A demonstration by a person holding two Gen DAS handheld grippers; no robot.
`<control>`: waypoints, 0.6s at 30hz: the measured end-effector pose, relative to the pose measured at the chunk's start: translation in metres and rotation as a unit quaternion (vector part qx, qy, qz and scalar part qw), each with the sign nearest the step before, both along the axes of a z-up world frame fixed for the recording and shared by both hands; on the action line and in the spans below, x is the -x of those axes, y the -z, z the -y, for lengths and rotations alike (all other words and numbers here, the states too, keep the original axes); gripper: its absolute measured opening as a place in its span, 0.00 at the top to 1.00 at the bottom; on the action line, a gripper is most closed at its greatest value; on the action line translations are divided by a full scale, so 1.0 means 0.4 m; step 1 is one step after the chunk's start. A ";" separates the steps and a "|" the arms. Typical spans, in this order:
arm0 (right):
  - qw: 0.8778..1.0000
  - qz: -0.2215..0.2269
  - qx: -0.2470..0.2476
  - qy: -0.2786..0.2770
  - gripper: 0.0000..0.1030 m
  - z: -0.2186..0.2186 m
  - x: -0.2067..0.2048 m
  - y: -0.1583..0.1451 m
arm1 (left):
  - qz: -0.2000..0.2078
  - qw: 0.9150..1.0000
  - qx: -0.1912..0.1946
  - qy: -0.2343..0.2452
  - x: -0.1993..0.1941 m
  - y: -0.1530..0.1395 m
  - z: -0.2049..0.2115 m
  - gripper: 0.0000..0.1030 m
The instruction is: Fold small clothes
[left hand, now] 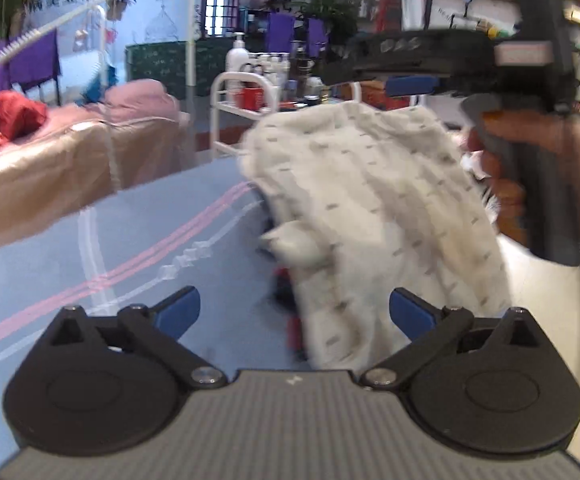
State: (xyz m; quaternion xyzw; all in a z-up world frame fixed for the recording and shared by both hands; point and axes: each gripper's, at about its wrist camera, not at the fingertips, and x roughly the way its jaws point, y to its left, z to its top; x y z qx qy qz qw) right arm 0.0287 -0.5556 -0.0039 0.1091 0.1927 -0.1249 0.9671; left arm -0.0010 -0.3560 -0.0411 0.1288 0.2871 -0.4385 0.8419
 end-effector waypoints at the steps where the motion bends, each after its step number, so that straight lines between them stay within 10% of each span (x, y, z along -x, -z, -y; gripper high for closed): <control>1: 1.000 -0.006 -0.023 -0.017 0.00 -0.033 0.004 -0.008 | 0.006 1.000 -0.012 -0.008 -0.002 -0.007 -0.025 0.00; 8: 0.992 -0.059 -0.093 -0.058 0.00 -0.332 -0.003 0.020 | -0.010 0.992 -0.047 -0.115 -0.044 -0.012 -0.323 0.00; 18: 0.979 -0.098 -0.105 -0.145 0.00 -0.755 -0.061 0.129 | -0.034 0.946 -0.117 -0.299 -0.074 0.024 -0.810 0.00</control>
